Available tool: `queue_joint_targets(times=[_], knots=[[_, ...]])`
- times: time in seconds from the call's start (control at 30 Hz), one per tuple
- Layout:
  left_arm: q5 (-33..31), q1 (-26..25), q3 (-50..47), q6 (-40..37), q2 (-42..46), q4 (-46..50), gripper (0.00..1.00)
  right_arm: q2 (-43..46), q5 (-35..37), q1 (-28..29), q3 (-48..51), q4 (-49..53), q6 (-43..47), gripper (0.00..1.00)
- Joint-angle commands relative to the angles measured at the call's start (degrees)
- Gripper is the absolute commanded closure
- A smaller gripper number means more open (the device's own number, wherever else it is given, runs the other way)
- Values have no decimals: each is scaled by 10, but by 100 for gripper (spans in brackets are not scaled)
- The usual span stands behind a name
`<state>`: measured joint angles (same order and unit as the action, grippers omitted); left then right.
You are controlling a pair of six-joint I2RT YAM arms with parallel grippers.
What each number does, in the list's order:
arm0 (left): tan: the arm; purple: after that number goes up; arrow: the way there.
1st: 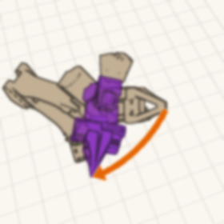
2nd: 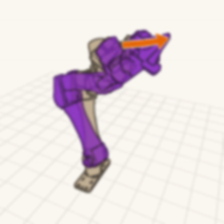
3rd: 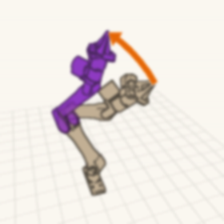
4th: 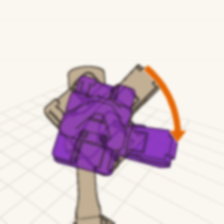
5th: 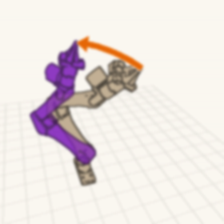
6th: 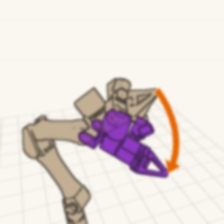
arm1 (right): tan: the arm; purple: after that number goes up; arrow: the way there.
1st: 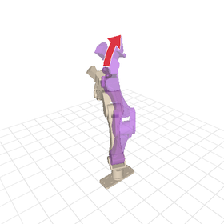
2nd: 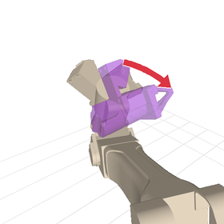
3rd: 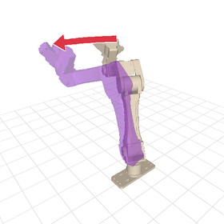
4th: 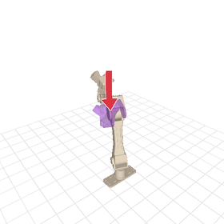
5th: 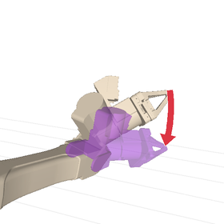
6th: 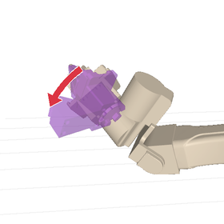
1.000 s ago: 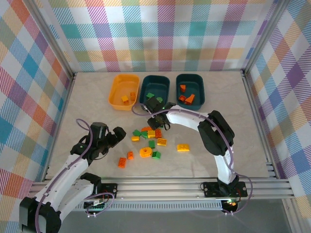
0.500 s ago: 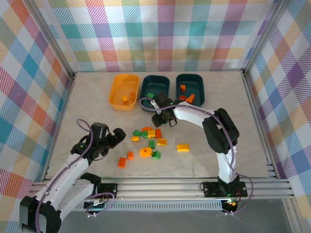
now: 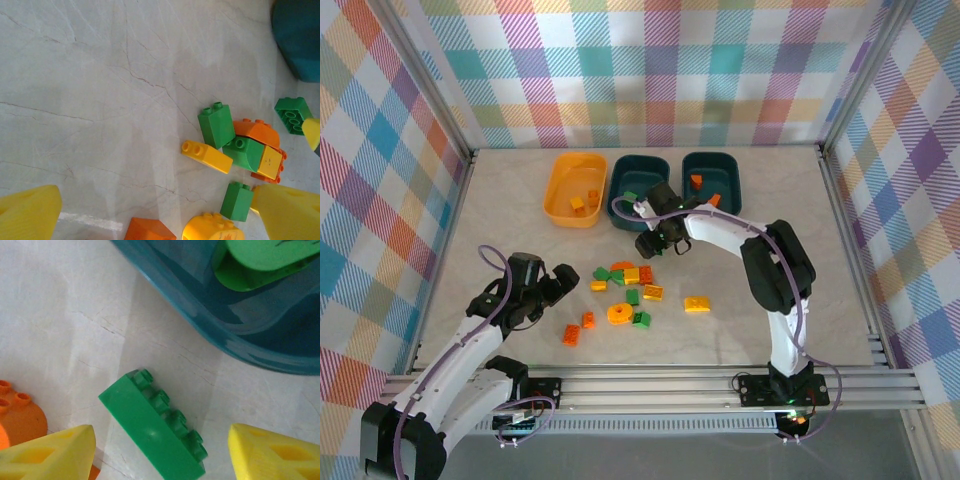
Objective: Sort the legos into containers by color
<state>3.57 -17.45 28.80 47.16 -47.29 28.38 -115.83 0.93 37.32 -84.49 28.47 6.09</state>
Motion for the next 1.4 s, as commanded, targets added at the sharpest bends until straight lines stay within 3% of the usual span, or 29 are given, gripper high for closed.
queue_joint_targets(times=[0.0, 0.13, 0.23, 0.3, 0.4, 0.43, 0.63, 0.77, 0.87, 1.1, 1.13, 1.2, 1.27, 1.37], knots=[[5, 6, 7, 4, -1, -3, 0, -22, -57, 7, -16, 19, 48, 29], [4, 6, 10, 2, -3, -4, 0, -35, -82, 12, -10, 15, 49, 28], [4, 6, 12, 0, -6, -3, 0, -42, -60, 16, -9, 10, 39, 33], [4, 6, 13, -1, -8, -3, 0, -47, -17, 20, -9, 5, 25, 42], [6, 6, 16, 0, -14, -7, 0, -37, 8, 25, 3, -10, 10, 71], [7, 6, 17, -1, -16, -7, 0, -26, 13, 28, 13, -18, 7, 76], [24, 4, 25, -14, -28, -16, 0, 90, -4, 37, 50, -60, -40, 82], [33, -22, 38, -35, -73, -25, 5, 83, 35, 17, -7, -61, -48, 83], [0, -63, 72, -61, -123, 11, 11, 6, 45, -8, -109, -17, -55, 82], [-107, -159, 110, -69, -147, 103, 12, -177, 58, -38, -366, 89, -64, 78], [-118, -163, 111, -64, -146, 116, 12, -189, 58, -41, -386, 94, -69, 75], [-143, -172, 109, -50, -132, 151, 13, -211, 52, -47, -431, 108, -80, 54], [-151, -176, 98, -34, -113, 174, 12, -221, 54, -48, -459, 119, -80, 42], [-137, -186, 80, -22, -82, 184, 14, -206, 56, -47, -458, 112, -91, 37]])
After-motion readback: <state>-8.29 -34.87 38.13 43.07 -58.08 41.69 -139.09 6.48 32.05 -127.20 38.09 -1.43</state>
